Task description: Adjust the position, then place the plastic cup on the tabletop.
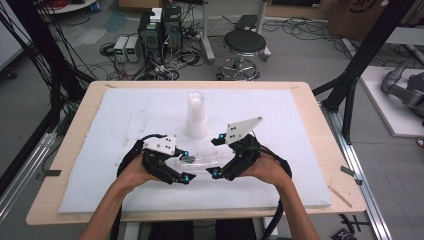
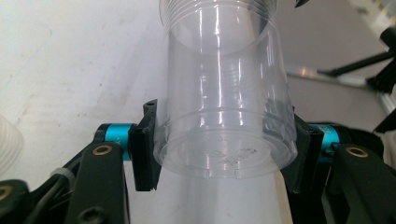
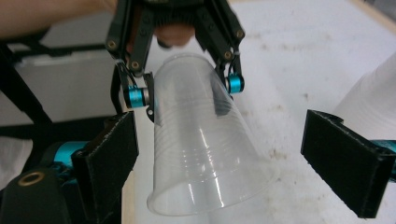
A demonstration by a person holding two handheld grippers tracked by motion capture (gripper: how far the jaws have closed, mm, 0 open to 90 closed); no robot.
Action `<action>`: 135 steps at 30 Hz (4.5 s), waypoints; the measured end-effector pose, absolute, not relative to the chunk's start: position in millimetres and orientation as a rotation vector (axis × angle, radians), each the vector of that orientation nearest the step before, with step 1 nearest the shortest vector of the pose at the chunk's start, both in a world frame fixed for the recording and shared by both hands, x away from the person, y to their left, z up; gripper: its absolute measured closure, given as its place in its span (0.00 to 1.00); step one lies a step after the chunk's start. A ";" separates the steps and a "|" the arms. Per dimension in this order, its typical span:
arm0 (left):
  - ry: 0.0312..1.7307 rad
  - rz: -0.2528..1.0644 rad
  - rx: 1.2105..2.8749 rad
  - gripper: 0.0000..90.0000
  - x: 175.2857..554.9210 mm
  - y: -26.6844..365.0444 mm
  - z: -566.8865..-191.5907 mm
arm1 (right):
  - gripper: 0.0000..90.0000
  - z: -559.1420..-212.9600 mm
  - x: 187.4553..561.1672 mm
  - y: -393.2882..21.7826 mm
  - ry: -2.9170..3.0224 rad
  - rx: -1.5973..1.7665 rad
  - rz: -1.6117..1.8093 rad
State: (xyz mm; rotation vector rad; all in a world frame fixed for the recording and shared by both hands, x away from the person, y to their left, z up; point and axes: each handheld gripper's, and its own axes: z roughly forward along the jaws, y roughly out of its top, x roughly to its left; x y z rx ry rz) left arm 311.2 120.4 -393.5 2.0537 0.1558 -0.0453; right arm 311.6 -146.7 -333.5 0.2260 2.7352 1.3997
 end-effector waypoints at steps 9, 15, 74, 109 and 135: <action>0.178 -0.033 1.781 0.46 306.6 138.9 -410.8 | 0.12 -342.9 307.3 -167.4 2.560 0.284 1.677; 0.180 -0.030 1.701 0.46 308.2 144.9 -412.4 | 0.12 -353.8 304.8 -175.0 2.501 0.307 1.768; 0.210 0.010 1.669 0.02 306.8 120.3 -411.2 | 0.34 -373.5 307.9 -152.6 2.451 0.259 2.030; 0.831 0.568 1.685 0.02 281.2 224.6 -469.1 | 0.36 -347.2 336.5 -165.8 2.625 0.741 1.185; 0.830 0.546 1.663 0.02 281.9 226.9 -469.8 | 0.36 -352.3 344.0 -154.3 2.640 0.788 1.073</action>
